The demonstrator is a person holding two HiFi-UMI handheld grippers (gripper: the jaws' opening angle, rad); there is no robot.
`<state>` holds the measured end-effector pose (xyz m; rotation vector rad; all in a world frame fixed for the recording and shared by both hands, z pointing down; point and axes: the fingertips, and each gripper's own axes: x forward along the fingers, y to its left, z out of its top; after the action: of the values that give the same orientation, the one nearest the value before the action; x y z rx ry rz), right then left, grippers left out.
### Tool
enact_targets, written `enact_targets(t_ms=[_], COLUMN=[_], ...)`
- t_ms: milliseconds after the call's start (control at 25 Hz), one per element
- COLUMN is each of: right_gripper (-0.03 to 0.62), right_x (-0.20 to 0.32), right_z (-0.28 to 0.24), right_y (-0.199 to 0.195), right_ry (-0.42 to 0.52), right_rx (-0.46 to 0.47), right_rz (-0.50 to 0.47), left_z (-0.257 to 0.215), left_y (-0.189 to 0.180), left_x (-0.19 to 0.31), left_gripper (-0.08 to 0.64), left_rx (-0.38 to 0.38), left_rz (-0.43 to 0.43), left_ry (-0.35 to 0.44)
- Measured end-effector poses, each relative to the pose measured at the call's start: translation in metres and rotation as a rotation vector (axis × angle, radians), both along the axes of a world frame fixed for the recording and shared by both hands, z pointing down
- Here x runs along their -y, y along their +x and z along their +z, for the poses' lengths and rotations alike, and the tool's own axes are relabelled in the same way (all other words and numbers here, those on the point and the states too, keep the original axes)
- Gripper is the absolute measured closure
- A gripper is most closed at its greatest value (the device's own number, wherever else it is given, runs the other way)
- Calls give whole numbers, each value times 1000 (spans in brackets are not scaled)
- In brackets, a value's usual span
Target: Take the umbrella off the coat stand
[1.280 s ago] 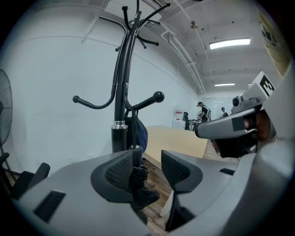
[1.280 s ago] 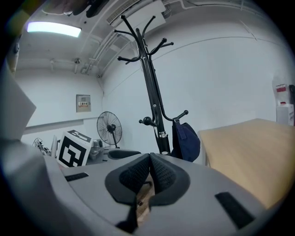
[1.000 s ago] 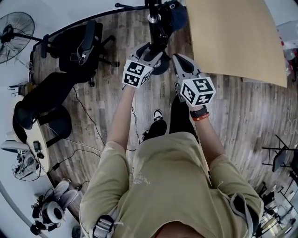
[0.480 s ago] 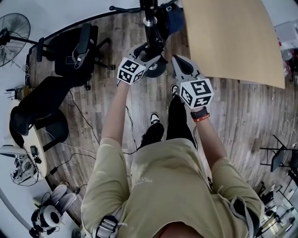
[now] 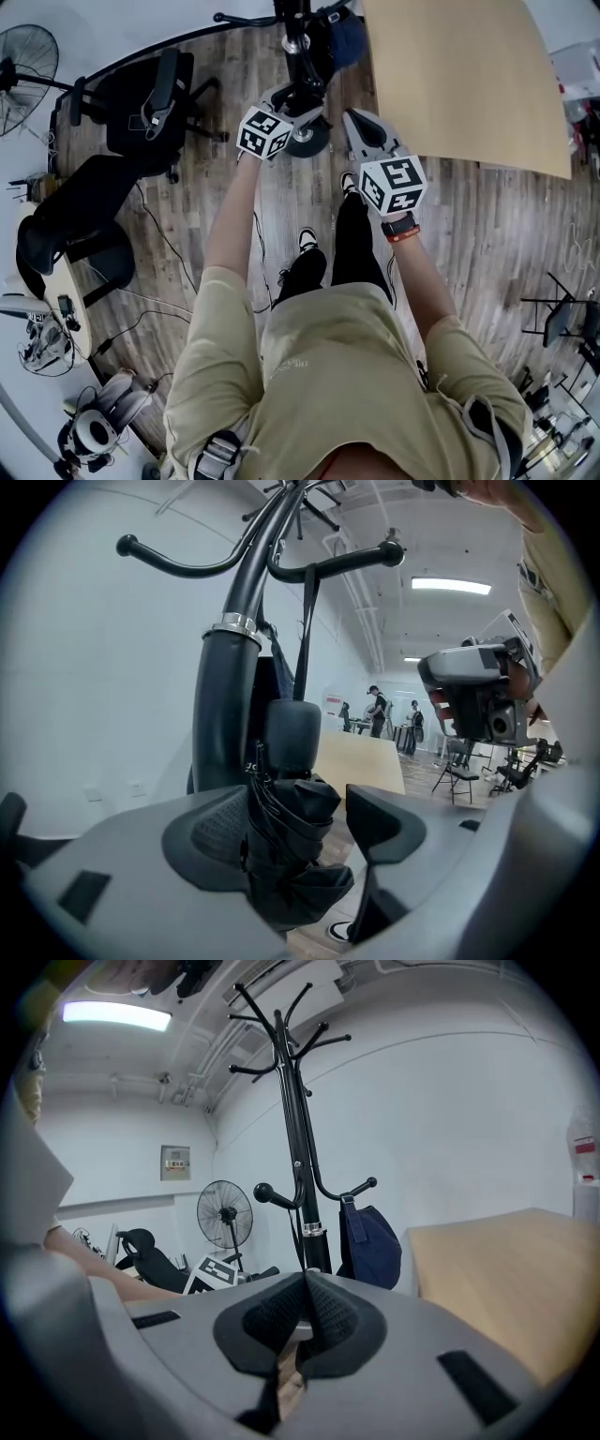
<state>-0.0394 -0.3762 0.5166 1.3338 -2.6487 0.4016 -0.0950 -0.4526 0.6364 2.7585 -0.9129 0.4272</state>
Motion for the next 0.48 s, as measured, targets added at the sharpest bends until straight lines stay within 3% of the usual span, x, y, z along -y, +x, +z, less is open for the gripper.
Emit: enact_targets(t_ms=[80,200,480], right_gripper=[583,583,583], right_x=[-1,1,-1], right_z=[-1,-4,-7], right_y=[-2,-4,0], right_ry=[-4,4,8], right_rx=[17,19,27], right_rz=[-7,-13,-7], left_z=[0,1,-15], left_y=[0,-3,-5], left_x=[3,5,-3], left_gripper=[248,356,380], left_rx=[-4,-6,-2], left_rz=[-21,-27,-48], left_ry=[-5,-22,1])
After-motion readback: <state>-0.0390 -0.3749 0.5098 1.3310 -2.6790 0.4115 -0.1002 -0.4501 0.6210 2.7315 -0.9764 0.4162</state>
